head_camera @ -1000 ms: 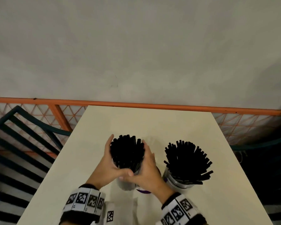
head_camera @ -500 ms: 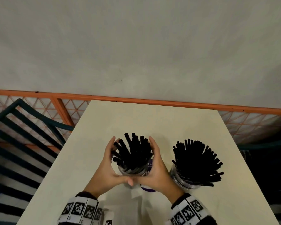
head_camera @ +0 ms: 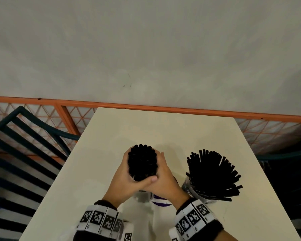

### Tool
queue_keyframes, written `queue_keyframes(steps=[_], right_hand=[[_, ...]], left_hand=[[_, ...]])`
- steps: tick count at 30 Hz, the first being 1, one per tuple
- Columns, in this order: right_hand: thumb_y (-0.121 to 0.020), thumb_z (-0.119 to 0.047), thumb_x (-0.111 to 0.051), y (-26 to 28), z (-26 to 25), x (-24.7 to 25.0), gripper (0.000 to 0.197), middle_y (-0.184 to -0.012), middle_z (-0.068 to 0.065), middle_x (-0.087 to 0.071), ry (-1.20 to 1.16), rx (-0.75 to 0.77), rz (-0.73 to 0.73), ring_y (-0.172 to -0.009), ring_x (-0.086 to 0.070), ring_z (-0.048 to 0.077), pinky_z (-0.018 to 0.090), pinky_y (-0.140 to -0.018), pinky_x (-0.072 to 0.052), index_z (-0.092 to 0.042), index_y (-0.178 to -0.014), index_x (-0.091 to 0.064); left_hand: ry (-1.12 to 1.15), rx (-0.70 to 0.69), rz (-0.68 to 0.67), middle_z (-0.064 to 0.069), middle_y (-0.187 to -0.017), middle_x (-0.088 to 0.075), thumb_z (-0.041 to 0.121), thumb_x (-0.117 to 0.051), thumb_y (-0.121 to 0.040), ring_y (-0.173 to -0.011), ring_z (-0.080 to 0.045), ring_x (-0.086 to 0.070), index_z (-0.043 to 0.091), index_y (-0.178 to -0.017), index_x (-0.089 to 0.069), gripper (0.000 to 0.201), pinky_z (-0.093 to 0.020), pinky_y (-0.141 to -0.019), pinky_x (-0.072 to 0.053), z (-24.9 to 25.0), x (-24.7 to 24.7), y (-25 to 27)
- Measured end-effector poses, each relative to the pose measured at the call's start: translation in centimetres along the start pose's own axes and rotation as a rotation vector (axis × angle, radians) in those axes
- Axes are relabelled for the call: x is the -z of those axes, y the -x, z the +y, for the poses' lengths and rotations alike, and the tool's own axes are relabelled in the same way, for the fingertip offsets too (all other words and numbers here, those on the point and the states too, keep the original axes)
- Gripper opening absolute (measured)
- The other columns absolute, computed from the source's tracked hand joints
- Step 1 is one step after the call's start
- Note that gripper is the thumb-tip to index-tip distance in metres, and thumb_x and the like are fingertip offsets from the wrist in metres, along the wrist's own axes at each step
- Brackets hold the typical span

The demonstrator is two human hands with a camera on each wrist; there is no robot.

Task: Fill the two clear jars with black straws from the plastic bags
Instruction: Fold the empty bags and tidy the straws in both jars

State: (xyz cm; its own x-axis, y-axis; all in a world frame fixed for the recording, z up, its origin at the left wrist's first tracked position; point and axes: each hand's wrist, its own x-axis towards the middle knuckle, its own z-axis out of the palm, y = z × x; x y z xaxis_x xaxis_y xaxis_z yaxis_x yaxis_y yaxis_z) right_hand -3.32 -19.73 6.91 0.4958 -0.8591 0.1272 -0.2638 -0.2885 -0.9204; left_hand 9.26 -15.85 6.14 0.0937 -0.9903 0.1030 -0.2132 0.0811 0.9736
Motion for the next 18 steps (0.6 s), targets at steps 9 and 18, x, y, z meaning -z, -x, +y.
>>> queue_keyframes(steps=[9, 18], right_hand=[[-0.055, -0.045, -0.072, -0.3, 1.5, -0.4, 0.069, -0.109, -0.045, -0.044, 0.006, -0.063, -0.007, -0.115, -0.045, -0.012, 0.060, -0.111, -0.025, -0.063, -0.108, -0.032], [-0.039, -0.071, -0.078, 5.2, 3.5, 0.9, 0.139, -0.151, -0.013, -0.019, -0.029, -0.368, -0.061, -0.139, -0.023, 0.009, 0.042, -0.115, -0.028, -0.046, -0.140, 0.014]], left_hand=[[-0.012, 0.029, -0.028, 0.017, -0.123, -0.052, 0.041, -0.082, -0.054, -0.116, 0.006, -0.049, 0.033, -0.129, -0.033, 0.090, -0.015, -0.097, -0.044, -0.6, 0.1, -0.1], [-0.256, 0.150, -0.103, 0.028, -0.145, -0.006, 0.079, -0.071, -0.028, -0.135, 0.009, -0.008, 0.041, -0.138, 0.014, 0.144, -0.014, -0.106, -0.014, 0.1, 5.3, 3.7]])
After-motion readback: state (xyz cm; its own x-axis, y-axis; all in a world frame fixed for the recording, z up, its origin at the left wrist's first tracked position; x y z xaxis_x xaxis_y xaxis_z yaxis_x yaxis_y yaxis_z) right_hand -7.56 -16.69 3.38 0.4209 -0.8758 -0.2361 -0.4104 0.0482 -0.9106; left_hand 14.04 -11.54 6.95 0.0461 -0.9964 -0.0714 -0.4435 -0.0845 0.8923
